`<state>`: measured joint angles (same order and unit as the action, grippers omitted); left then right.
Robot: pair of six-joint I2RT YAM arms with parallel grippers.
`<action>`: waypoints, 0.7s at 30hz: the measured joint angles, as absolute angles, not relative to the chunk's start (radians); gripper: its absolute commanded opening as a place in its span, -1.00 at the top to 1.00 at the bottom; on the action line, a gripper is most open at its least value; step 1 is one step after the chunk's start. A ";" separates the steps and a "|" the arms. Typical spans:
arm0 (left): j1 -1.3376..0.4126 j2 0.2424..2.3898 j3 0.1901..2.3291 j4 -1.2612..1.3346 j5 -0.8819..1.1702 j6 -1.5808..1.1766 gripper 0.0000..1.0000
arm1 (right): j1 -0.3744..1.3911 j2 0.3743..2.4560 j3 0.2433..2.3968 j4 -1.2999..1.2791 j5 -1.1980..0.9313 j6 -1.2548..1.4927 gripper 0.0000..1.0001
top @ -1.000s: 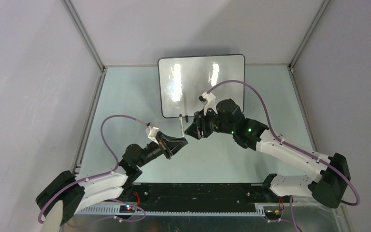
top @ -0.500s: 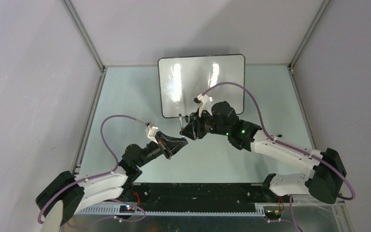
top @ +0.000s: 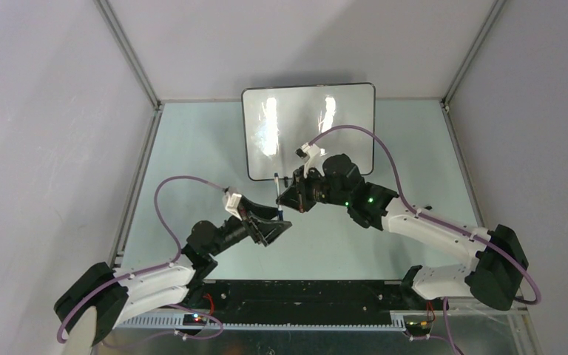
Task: Write a sentence on the whiteboard
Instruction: Pass from the left arm to the right, then pass from the right arm to the left
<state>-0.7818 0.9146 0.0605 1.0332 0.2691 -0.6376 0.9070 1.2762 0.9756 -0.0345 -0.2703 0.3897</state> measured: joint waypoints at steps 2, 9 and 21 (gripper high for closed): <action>-0.783 0.905 0.060 1.026 0.255 -0.648 -0.84 | 0.902 1.278 0.976 -0.046 -0.270 0.391 1.00; -0.783 0.779 0.060 0.999 0.144 -0.646 -0.76 | 0.886 1.280 0.975 -0.130 -0.254 0.379 1.00; -0.781 0.836 0.128 0.961 0.081 -0.707 -0.15 | 0.937 1.265 0.918 -0.188 -0.249 0.336 1.00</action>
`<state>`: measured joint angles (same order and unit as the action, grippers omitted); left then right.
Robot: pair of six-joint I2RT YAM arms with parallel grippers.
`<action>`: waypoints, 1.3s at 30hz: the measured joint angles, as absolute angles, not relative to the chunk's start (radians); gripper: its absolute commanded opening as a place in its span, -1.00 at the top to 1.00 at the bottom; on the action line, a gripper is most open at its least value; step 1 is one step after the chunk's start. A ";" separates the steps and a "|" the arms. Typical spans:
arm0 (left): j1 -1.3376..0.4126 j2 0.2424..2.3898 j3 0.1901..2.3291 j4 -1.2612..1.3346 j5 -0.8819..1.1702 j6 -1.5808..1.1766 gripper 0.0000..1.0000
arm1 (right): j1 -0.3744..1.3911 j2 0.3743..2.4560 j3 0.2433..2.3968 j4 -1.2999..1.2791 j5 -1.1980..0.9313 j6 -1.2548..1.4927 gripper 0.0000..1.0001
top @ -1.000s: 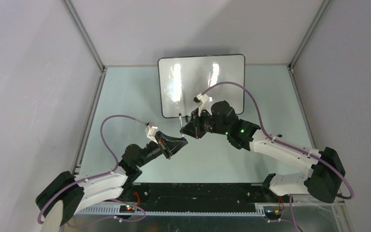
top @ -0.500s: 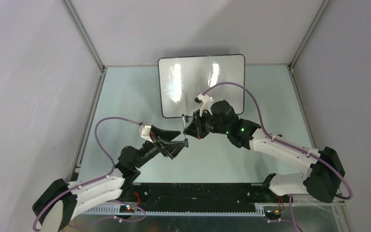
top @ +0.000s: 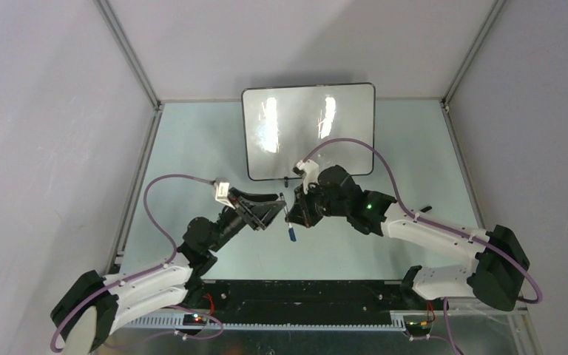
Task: Write a sentence on the whiteboard
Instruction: Pass from the right arm to the left, then pass from the left arm to the right
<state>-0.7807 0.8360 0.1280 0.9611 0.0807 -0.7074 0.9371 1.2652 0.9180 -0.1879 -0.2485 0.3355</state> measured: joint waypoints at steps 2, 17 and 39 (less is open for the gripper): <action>-0.777 0.838 0.134 0.953 0.077 -0.718 -0.12 | 0.948 1.264 0.918 -0.189 -0.249 0.332 1.00; -0.770 0.865 0.135 0.915 0.075 -0.749 0.77 | 0.961 1.265 0.919 -0.183 -0.250 0.319 1.00; -0.736 0.770 0.135 0.908 0.027 -0.778 1.00 | 1.002 1.254 0.866 -0.159 -0.208 0.340 0.63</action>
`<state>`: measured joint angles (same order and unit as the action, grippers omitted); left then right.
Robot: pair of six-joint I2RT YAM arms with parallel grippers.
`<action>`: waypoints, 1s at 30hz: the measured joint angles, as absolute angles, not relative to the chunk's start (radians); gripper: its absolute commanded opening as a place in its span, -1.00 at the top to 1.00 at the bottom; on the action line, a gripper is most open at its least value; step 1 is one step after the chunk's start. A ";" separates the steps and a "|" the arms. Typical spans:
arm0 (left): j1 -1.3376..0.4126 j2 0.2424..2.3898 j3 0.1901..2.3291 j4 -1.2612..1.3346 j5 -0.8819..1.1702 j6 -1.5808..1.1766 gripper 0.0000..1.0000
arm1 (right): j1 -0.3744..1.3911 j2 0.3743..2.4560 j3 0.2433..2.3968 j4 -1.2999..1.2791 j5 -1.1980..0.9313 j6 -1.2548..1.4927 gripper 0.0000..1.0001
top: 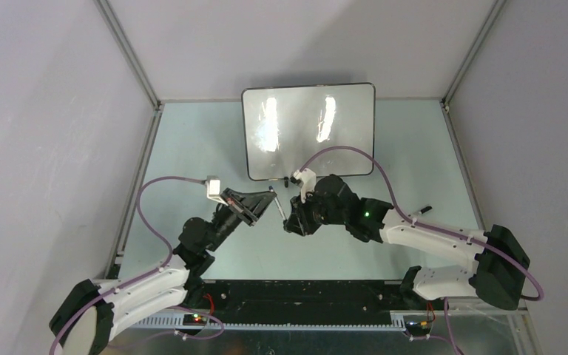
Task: Write a sentence on the whiteboard
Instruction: Pass from the left arm to the right
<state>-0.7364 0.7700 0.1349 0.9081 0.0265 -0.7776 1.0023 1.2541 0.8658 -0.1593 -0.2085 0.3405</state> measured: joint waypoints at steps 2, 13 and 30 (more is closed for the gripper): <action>-0.735 0.770 0.135 0.908 0.026 -0.780 1.00 | 1.007 1.255 0.866 -0.149 -0.209 0.340 0.95; -0.705 0.768 0.181 0.765 0.062 -0.797 -0.10 | 1.008 1.255 0.865 -0.171 -0.215 0.321 1.00; -0.488 0.841 0.590 -0.001 0.498 -0.778 -0.35 | 0.915 1.211 1.092 -0.594 -0.283 -0.010 1.00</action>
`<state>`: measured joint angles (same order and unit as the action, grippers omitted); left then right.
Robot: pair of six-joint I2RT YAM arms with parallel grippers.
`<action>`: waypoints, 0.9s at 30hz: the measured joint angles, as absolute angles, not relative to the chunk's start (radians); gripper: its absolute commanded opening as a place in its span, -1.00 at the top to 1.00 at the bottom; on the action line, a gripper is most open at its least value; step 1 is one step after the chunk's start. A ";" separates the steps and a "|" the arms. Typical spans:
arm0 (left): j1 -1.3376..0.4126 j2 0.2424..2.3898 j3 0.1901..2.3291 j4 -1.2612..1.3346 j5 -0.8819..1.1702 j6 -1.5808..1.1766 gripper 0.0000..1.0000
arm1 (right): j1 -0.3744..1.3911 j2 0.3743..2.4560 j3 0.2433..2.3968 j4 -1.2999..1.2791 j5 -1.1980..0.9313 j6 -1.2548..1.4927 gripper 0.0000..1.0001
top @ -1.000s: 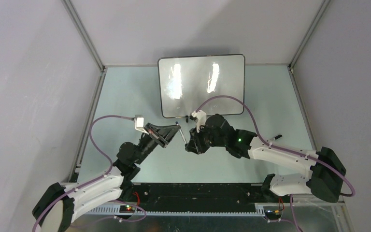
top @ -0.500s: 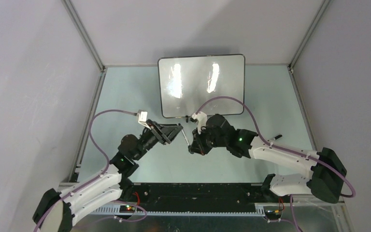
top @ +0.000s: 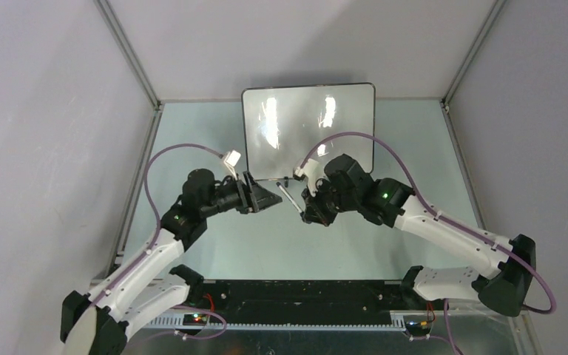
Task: Write a sentence on the whiteboard
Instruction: Pass from the left arm to the right, then open the pen cap of the whiteboard marker.
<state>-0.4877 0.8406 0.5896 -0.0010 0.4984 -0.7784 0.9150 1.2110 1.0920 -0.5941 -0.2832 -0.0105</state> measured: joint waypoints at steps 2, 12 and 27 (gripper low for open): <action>-0.487 0.851 0.590 -0.047 0.538 -0.786 -0.40 | 0.936 1.219 1.144 -0.633 -0.253 -0.059 1.00; -0.452 0.768 0.627 -0.154 0.607 -0.804 -0.41 | 0.979 1.284 1.238 -0.850 -0.157 -0.143 1.00; -0.427 0.802 0.627 -0.090 0.712 -0.892 -0.35 | 1.009 1.319 1.277 -0.936 -0.189 -0.172 1.00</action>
